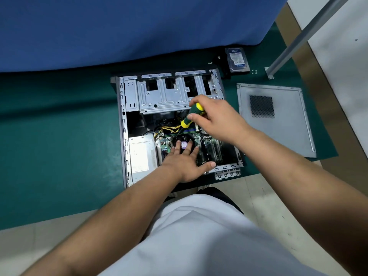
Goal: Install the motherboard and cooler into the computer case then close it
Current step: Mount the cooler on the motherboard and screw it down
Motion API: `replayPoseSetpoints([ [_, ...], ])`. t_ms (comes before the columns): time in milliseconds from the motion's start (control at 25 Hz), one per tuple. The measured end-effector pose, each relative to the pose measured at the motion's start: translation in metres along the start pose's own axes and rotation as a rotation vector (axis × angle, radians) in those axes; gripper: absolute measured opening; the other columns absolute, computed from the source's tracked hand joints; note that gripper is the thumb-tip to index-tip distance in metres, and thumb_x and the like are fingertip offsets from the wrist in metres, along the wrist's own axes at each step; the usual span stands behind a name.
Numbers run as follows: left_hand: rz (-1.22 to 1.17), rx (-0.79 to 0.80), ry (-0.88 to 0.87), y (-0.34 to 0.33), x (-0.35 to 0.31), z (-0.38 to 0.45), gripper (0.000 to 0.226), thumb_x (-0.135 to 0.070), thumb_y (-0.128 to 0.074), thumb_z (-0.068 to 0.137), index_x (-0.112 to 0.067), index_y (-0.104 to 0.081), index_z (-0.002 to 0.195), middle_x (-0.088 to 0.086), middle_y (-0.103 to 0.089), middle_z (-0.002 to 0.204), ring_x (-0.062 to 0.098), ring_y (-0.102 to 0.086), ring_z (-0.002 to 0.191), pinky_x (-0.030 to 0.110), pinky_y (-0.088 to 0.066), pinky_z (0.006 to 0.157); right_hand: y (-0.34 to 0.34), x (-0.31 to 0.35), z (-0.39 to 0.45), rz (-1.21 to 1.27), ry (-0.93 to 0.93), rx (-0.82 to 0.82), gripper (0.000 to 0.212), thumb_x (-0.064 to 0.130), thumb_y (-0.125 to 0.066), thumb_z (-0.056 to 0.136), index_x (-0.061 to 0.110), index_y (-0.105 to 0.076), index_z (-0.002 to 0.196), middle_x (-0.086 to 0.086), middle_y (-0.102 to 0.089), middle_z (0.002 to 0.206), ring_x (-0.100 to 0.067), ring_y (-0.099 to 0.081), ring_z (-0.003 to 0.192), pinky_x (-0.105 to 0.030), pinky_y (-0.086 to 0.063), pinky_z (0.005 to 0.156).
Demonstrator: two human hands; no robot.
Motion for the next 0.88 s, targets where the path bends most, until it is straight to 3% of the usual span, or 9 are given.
replayPoseSetpoints([
  [200, -0.029, -0.028, -0.004, -0.002, 0.0, 0.003, 0.119, -0.103, -0.001, 0.066, -0.034, -0.007, 0.163, -0.001, 0.018, 0.17, 0.034, 0.027, 0.153, 0.054, 0.014, 0.124, -0.018, 0.015, 0.011, -0.015, 0.041, 0.079, 0.035, 0.042, -0.058, 0.101, 0.021, -0.054, 0.129, 0.001, -0.067, 0.109, -0.015, -0.052, 0.08, -0.036, -0.048, 0.073],
  [440, -0.009, 0.003, -0.006, -0.003, 0.003, 0.005, 0.117, -0.104, 0.0, 0.064, -0.04, -0.003, 0.162, -0.001, 0.019, 0.169, 0.037, 0.025, 0.153, 0.054, 0.01, 0.125, -0.029, 0.02, 0.019, -0.043, 0.059, 0.127, 0.037, 0.041, -0.058, 0.102, 0.019, -0.054, 0.131, 0.01, -0.054, 0.099, -0.013, -0.047, 0.079, -0.029, -0.034, 0.069],
  [640, 0.014, -0.025, -0.014, -0.003, 0.002, 0.005, 0.117, -0.103, 0.002, 0.064, -0.04, -0.002, 0.162, -0.001, 0.018, 0.17, 0.037, 0.025, 0.153, 0.049, 0.016, 0.124, -0.031, 0.026, 0.021, -0.09, 0.113, 0.171, 0.035, 0.04, -0.058, 0.101, 0.02, -0.054, 0.13, -0.005, -0.067, 0.114, -0.025, -0.062, 0.095, -0.035, -0.047, 0.076],
  [880, -0.012, -0.018, -0.058, -0.001, 0.0, 0.006, 0.119, -0.101, -0.001, 0.067, -0.033, -0.009, 0.164, 0.002, 0.021, 0.169, 0.031, 0.029, 0.152, 0.053, 0.017, 0.123, -0.035, 0.043, 0.017, -0.147, 0.23, 0.231, 0.036, 0.037, -0.058, 0.101, 0.021, -0.053, 0.132, -0.002, -0.065, 0.123, -0.024, -0.062, 0.107, -0.041, -0.051, 0.087],
])
Point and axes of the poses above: each hand's wrist, its own z-axis towards the middle knuckle, its own y-axis out of the back of the hand, x = y × z, the point moved 9 cm from there along z, towards the middle knuckle
